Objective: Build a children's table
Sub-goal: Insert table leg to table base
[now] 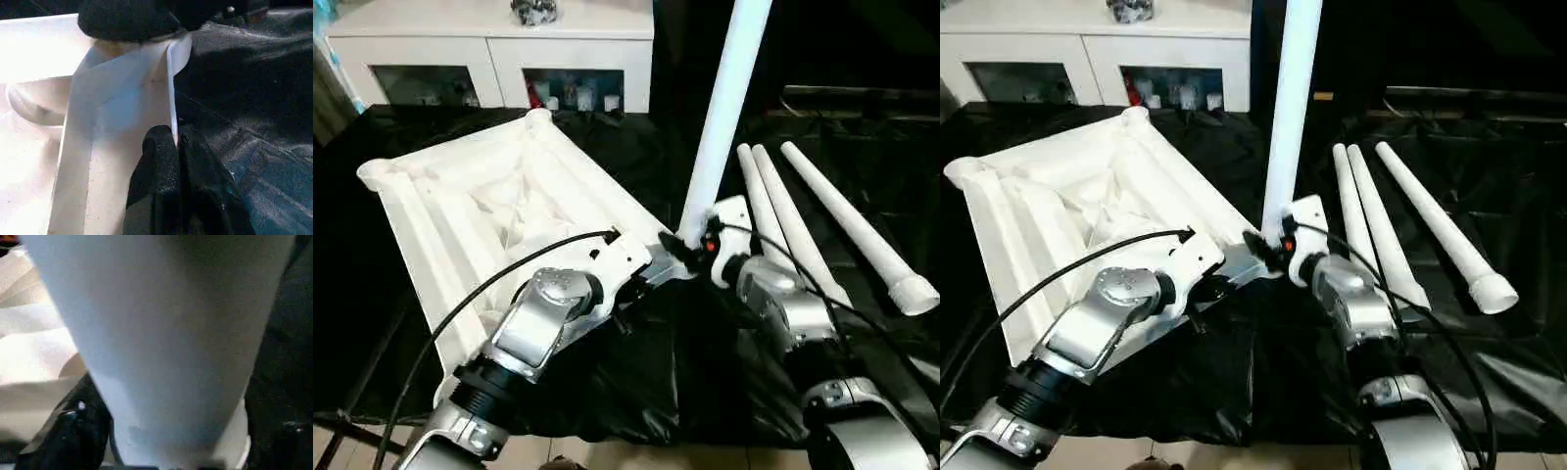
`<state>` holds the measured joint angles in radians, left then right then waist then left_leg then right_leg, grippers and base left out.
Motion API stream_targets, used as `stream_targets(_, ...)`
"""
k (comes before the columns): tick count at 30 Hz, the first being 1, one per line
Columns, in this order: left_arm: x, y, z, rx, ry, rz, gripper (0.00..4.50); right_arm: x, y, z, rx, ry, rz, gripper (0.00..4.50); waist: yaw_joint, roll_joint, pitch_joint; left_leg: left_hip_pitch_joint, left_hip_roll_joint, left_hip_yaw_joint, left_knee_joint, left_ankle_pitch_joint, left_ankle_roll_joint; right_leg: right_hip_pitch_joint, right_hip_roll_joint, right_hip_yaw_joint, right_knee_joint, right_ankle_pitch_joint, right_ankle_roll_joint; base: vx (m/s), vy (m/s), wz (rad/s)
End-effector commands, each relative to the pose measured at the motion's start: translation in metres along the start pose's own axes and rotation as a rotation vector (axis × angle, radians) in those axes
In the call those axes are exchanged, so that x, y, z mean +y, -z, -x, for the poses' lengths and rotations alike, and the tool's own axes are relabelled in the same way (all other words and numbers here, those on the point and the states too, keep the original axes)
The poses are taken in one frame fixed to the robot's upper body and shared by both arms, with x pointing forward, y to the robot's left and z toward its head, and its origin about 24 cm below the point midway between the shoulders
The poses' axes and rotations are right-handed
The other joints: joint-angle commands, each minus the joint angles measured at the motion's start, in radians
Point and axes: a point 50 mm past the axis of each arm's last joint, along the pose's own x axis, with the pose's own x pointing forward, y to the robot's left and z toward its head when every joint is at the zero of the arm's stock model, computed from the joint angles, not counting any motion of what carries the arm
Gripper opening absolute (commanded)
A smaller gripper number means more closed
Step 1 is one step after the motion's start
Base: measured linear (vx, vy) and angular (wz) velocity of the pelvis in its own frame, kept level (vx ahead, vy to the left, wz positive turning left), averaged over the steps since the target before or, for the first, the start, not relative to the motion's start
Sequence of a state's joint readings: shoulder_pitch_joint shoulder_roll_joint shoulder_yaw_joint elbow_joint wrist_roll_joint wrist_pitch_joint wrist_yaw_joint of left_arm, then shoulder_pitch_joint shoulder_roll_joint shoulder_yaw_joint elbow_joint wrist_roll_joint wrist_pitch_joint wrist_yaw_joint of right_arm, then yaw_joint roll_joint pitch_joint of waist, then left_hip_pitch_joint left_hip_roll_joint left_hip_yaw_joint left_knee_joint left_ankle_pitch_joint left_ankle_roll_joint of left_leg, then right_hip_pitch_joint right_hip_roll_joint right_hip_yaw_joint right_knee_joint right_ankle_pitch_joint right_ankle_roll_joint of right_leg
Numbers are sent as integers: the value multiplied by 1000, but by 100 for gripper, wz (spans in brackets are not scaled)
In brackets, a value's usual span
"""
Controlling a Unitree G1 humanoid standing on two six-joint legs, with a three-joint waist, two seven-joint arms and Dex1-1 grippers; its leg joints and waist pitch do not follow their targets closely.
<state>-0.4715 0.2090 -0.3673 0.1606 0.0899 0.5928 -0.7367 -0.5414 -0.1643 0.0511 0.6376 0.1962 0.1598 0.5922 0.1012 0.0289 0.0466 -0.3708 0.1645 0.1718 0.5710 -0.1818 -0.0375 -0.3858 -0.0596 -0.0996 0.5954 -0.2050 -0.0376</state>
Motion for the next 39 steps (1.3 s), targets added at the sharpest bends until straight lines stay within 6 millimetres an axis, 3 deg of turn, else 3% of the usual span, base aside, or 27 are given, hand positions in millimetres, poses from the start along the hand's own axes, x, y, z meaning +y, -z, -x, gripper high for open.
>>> stream_targets(1,-10,-16,0,-76,93,-80,0,12,-4,0,-2,-107,28,387,5,-1,-62,7,78,-28,-52,-102,107,57,-109,68,-58,-1,-218,0,0,0)
stream_targets(5,-9,-11,5,-75,147,-109,0,11,-6,12,0,-173,82,396,14,0,-59,11,79,-27,-54,-126,86,53,-108,69,-65,-73,-196,0,0,0)
stream_targets(12,-5,-3,14,-75,245,-153,0,11,-1,38,51,-318,127,396,27,0,-64,10,82,-27,-50,-87,98,53,-106,70,-55,-9,-197,0,0,0)
stream_targets(16,-5,2,20,-77,345,-188,0,11,8,54,124,-394,143,396,41,0,-63,11,81,-25,-48,-108,97,53,-107,69,-60,-54,-181,0,0,0)
stream_targets(21,-6,6,24,-67,404,-215,0,12,10,61,145,-429,139,396,41,1,-63,11,83,-27,-49,-131,81,52,-108,68,-62,-92,-180,0,0,0)
stream_targets(28,1,19,32,-9,478,-267,0,18,11,71,174,-510,130,320,45,2,-63,11,83,-27,-48,-138,71,51,-108,68,-61,-101,-181,0,0,0)
stream_targets(32,5,24,35,17,500,-280,0,20,13,73,184,-537,129,293,44,1,-60,12,83,-27,-50,-171,58,49,-110,69,-65,-156,-173,0,0,0)
stream_targets(39,9,25,36,13,499,-269,0,23,15,75,198,-550,125,286,45,0,-59,13,83,-27,-50,-189,41,47,-111,70,-66,-194,-166,0,0,0)
